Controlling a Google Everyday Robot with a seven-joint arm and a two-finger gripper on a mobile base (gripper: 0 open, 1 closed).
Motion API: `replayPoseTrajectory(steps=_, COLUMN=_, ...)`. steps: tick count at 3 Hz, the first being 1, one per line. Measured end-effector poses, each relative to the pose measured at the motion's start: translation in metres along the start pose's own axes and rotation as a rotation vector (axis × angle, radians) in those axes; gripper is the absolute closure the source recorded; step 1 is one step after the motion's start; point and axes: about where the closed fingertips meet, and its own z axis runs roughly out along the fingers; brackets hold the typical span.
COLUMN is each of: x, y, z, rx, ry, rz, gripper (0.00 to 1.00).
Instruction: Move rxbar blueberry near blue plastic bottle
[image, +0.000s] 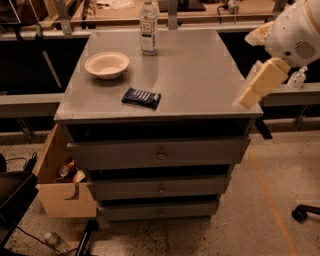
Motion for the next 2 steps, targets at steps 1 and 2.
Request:
replayPoseTrajectory(steps=1, x=-0.046, y=-0.040, z=0.028, rx=0.005, ry=-0.260, rz=0.042, gripper=0.00)
replayPoseTrajectory(steps=2, x=-0.075, y=-0.058, z=0.054, rx=0.007, ry=-0.493, rz=0.079, gripper=0.00)
